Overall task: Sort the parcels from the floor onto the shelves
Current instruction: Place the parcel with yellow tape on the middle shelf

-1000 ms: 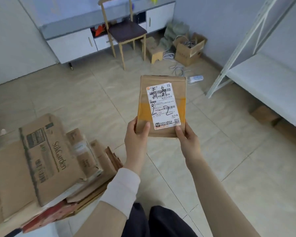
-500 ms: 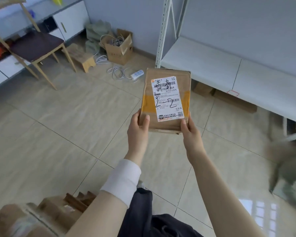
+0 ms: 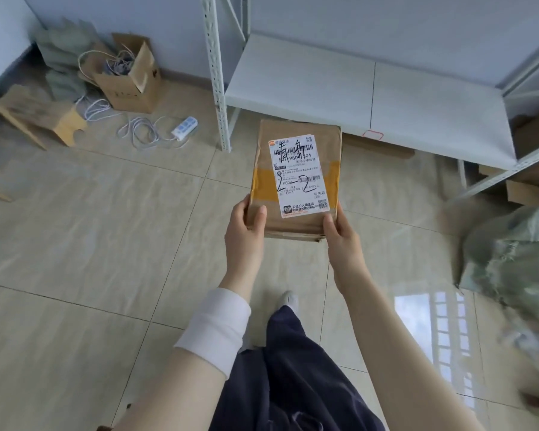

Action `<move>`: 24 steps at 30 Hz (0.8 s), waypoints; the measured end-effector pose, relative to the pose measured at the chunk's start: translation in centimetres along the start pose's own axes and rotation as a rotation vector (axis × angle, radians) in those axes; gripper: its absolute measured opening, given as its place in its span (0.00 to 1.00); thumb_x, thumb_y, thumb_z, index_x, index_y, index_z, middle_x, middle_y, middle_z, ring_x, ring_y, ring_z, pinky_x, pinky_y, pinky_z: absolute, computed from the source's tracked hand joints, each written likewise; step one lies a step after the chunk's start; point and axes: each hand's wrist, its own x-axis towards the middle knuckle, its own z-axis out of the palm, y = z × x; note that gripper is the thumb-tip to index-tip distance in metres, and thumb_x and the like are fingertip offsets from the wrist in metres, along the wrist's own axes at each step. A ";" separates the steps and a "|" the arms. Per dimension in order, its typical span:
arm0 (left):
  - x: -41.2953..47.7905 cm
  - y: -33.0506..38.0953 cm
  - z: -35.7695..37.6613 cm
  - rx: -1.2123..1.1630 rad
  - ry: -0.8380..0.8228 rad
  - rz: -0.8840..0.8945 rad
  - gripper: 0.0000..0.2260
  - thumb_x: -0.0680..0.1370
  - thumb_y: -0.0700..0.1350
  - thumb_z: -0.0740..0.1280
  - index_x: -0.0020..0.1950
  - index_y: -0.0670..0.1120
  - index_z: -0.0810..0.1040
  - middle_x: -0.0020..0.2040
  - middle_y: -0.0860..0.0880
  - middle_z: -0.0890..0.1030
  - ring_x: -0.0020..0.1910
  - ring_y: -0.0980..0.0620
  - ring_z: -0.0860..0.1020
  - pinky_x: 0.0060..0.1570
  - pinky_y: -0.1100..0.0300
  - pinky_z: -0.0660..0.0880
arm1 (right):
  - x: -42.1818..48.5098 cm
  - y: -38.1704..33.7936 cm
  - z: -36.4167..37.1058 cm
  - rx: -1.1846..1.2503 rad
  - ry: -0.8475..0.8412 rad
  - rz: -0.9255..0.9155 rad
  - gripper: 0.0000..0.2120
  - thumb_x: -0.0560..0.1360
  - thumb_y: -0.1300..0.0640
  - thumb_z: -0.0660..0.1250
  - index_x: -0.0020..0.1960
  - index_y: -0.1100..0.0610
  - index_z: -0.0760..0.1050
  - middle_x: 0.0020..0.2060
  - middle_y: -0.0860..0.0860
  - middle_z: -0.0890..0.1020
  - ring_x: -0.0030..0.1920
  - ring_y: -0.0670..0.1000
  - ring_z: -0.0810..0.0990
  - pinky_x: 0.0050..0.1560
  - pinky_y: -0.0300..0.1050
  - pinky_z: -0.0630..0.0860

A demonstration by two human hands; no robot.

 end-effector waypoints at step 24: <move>18.8 17.3 18.1 -0.080 -0.066 0.220 0.15 0.78 0.49 0.63 0.63 0.45 0.73 0.55 0.51 0.80 0.56 0.52 0.77 0.49 0.67 0.72 | 22.8 -15.4 -10.7 0.173 0.130 -0.220 0.20 0.81 0.55 0.55 0.72 0.46 0.65 0.65 0.40 0.74 0.65 0.39 0.70 0.59 0.32 0.63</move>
